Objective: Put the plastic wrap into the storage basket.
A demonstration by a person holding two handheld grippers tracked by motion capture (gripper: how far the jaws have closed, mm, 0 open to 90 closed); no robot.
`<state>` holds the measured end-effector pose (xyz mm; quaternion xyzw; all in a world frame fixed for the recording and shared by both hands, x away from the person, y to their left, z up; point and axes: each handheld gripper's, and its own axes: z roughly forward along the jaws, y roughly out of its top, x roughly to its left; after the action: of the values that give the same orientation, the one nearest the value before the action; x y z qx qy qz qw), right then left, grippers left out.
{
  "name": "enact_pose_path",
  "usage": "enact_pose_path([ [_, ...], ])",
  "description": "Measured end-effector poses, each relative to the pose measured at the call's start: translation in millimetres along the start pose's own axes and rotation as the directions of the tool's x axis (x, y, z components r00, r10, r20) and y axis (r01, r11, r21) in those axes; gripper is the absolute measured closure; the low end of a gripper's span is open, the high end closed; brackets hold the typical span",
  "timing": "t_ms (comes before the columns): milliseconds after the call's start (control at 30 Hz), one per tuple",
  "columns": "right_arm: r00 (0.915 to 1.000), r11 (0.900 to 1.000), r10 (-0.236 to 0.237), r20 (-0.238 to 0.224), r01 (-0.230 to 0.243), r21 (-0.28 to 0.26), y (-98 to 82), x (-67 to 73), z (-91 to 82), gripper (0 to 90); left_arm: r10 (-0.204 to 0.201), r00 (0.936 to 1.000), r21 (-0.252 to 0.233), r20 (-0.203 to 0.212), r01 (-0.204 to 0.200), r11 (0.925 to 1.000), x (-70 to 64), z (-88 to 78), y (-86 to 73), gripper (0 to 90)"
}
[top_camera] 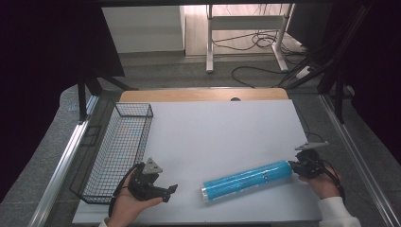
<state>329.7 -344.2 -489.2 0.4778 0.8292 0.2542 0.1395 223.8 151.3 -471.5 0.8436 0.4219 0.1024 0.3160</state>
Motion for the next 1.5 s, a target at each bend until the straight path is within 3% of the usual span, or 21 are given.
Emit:
enact_pose_path([
  [333,0.9991,0.999,-0.040,-0.014,0.040,-0.002,3.9,16.9,3.1,89.3,-0.002,1.0000,-0.001,-0.001,0.002,1.0000,0.5,0.2,-0.4,13.1],
  [867,0.9958,0.998,-0.061,-0.069,0.060,-0.012,9.0,38.0,6.8,89.3,-0.002,1.0000,-0.004,-0.001,0.002,1.0000,1.6,-1.1,-0.9,13.1],
  [1233,0.9961,0.999,-0.051,-0.072,0.050,-0.013,8.6,36.2,6.7,89.2,-0.004,1.0000,-0.005,-0.001,0.004,1.0000,2.5,-1.2,-1.6,13.1],
  [1500,0.9982,0.998,0.043,-0.042,-0.045,-0.054,0.7,12.8,-5.6,89.1,-0.006,1.0000,-0.005,-0.004,0.006,1.0000,3.7,-0.6,-1.9,12.9],
])
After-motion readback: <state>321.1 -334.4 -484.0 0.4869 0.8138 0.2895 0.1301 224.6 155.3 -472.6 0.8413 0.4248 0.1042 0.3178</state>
